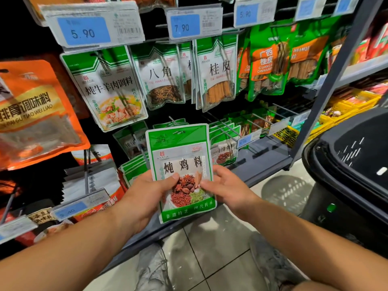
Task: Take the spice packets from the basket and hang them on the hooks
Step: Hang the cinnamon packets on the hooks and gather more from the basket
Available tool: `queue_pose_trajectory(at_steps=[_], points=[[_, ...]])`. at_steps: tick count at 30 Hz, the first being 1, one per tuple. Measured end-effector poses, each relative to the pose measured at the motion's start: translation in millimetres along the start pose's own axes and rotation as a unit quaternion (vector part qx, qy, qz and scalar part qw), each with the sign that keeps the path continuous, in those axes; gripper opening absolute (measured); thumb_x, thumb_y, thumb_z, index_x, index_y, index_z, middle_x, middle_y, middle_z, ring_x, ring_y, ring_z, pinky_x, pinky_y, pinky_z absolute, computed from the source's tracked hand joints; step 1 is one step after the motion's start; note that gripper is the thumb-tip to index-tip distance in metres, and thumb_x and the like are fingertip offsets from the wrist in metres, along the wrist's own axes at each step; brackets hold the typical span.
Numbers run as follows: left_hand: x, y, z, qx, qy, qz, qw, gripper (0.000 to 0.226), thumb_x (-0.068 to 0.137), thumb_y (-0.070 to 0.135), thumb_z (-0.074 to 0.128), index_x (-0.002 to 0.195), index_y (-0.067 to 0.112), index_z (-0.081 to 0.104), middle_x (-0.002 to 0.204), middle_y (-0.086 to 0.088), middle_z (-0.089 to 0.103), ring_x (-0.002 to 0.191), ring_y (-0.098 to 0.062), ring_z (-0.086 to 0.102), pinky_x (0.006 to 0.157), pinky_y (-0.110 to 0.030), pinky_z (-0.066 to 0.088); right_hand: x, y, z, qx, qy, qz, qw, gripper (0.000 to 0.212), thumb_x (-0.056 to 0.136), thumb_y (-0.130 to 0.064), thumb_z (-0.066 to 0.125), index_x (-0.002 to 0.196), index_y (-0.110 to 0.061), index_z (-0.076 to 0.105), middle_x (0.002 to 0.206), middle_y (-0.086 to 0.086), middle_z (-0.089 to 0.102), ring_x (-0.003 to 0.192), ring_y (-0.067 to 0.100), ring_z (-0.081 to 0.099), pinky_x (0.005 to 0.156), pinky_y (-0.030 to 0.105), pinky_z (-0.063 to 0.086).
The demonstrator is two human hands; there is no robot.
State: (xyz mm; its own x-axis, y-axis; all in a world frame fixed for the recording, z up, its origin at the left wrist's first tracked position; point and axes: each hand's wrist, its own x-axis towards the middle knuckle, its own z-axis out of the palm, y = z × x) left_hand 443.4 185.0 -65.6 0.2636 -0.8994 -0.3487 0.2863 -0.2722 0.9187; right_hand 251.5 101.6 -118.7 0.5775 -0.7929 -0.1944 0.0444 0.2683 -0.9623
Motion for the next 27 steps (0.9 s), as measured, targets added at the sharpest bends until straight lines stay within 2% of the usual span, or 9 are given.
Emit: queue_pose_trajectory(at_steps=[2,8,10,13,15,17,21,23,27], points=[[1,-3,5,0.011,0.000,0.005,1.000,0.032,0.093,0.001,0.066,0.123,0.008,0.067,0.112,-0.017,0.077,0.099,-0.034,0.076,0.082,-0.045,0.063,-2,0,0,-0.004,-0.009,-0.021,1.000,0.033,0.095,0.001,0.066,0.127,-0.008,0.060,0.114,0.006,0.076,0.111,0.025,0.071,0.102,0.039,0.054],[5,-4,12,0.094,0.015,0.026,0.995,0.018,0.097,0.001,0.063,0.108,0.010,0.074,0.102,-0.015,0.079,0.084,-0.027,0.076,0.070,-0.034,0.062,-2,13,-18,-0.016,0.012,-0.031,0.999,0.030,0.092,0.007,0.066,0.121,-0.001,0.062,0.113,0.021,0.071,0.105,0.024,0.067,0.105,0.039,0.053],[6,-1,12,0.126,0.006,0.034,0.991,0.014,0.098,0.003,0.062,0.102,0.008,0.074,0.087,-0.011,0.077,0.065,-0.022,0.068,0.058,-0.026,0.056,0,20,-27,-0.002,0.009,-0.028,1.000,0.034,0.089,0.004,0.070,0.122,0.000,0.062,0.119,0.026,0.069,0.110,0.031,0.067,0.107,0.044,0.052],[11,7,8,0.199,-0.006,0.063,0.978,0.008,0.099,0.003,0.062,0.096,0.004,0.070,0.055,0.004,0.057,0.050,-0.016,0.047,0.046,-0.019,0.042,1,31,-44,0.002,0.023,-0.020,1.000,0.042,0.084,-0.003,0.075,0.125,-0.007,0.064,0.123,0.023,0.070,0.115,0.036,0.069,0.101,0.048,0.056],[15,17,5,0.328,0.012,0.124,0.937,0.004,0.097,0.013,0.068,0.098,0.016,0.070,0.060,0.007,0.066,0.055,-0.018,0.059,0.053,-0.024,0.048,0,39,-57,-0.021,0.030,-0.018,0.999,0.041,0.085,-0.009,0.078,0.124,-0.010,0.065,0.116,0.012,0.075,0.106,0.027,0.072,0.091,0.037,0.057],[22,31,5,0.459,0.030,0.199,0.865,0.007,0.094,0.024,0.072,0.100,0.028,0.069,0.075,0.014,0.073,0.068,-0.013,0.068,0.065,-0.023,0.053,-2,49,-70,-0.040,0.028,-0.007,0.999,0.045,0.082,-0.018,0.081,0.124,-0.011,0.065,0.112,0.006,0.076,0.104,0.025,0.071,0.089,0.035,0.055],[42,57,18,0.623,0.021,0.273,0.732,0.019,0.097,0.034,0.066,0.115,0.029,0.071,0.099,0.015,0.071,0.092,-0.009,0.066,0.086,-0.025,0.051,-2,67,-86,-0.066,0.020,0.032,0.997,0.053,0.080,-0.035,0.083,0.128,-0.020,0.065,0.122,0.008,0.074,0.116,0.034,0.069,0.104,0.053,0.052],[53,61,24,0.646,0.012,0.282,0.709,0.026,0.097,0.041,0.065,0.120,0.028,0.071,0.106,0.013,0.072,0.098,-0.012,0.067,0.087,-0.025,0.050,1,74,-90,-0.090,0.015,0.053,0.994,0.055,0.081,-0.039,0.083,0.130,-0.022,0.064,0.122,0.007,0.074,0.113,0.032,0.071,0.101,0.054,0.054],[74,55,33,0.673,-0.032,0.247,0.696,0.037,0.091,0.054,0.068,0.117,0.028,0.073,0.107,0.010,0.075,0.095,-0.014,0.068,0.088,-0.027,0.053,15,81,-91,-0.113,0.061,0.064,0.990,0.045,0.079,-0.034,0.083,0.120,-0.025,0.069,0.111,0.002,0.078,0.105,0.027,0.074,0.098,0.052,0.057]])
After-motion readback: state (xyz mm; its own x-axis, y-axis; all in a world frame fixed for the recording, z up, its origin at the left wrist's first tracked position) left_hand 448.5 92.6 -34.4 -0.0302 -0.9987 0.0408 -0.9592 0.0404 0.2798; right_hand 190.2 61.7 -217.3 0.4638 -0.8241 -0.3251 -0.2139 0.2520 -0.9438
